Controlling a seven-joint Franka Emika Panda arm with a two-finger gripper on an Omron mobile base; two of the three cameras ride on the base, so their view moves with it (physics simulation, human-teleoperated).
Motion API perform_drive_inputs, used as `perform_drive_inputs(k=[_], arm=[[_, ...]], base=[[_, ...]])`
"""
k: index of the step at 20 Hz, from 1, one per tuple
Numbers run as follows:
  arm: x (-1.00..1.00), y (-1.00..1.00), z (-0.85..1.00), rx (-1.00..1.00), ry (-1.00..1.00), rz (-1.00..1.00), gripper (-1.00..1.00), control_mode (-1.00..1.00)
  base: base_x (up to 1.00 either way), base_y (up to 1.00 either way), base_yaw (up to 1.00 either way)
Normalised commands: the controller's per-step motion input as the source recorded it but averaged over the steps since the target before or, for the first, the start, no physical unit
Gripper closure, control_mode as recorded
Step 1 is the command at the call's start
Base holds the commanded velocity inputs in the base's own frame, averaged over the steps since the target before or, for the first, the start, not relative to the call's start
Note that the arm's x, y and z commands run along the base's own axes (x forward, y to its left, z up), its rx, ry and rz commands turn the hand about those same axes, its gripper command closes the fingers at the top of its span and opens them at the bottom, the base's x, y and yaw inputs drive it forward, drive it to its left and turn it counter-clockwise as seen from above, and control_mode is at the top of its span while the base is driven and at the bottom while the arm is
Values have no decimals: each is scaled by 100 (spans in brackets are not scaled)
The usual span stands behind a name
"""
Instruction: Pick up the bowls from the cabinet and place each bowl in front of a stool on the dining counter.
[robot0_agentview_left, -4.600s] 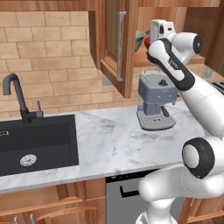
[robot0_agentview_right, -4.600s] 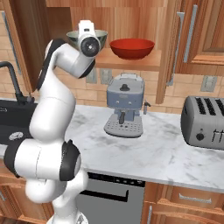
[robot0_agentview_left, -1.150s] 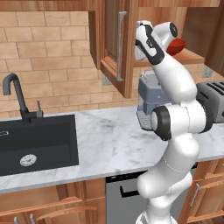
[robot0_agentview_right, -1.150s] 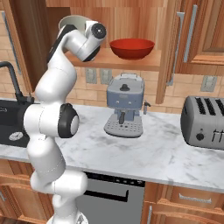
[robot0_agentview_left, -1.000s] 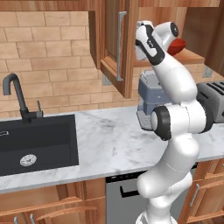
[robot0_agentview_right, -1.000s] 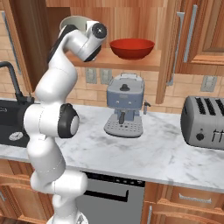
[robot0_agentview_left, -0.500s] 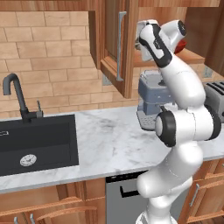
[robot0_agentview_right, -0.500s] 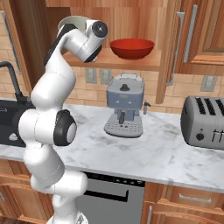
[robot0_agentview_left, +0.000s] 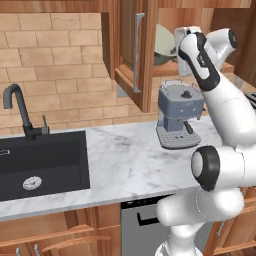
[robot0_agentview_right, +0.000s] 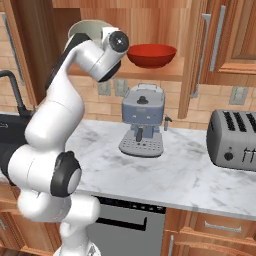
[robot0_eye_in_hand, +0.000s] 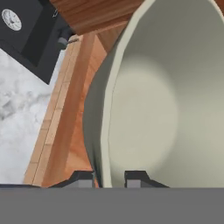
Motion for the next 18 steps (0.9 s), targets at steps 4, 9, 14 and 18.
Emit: perform_drive_inputs(k=[4, 9, 14, 18], arm=[[-98, -17, 0, 0, 0, 0, 100, -100], [-100, 0, 0, 0, 0, 4, 100, -100], [-100, -10, 0, 0, 3, 9, 100, -100], [-100, -19, 0, -4, 10, 3, 100, -100]], base=[[0, 0, 0], [0, 0, 0], [0, 0, 0], [0, 0, 0]])
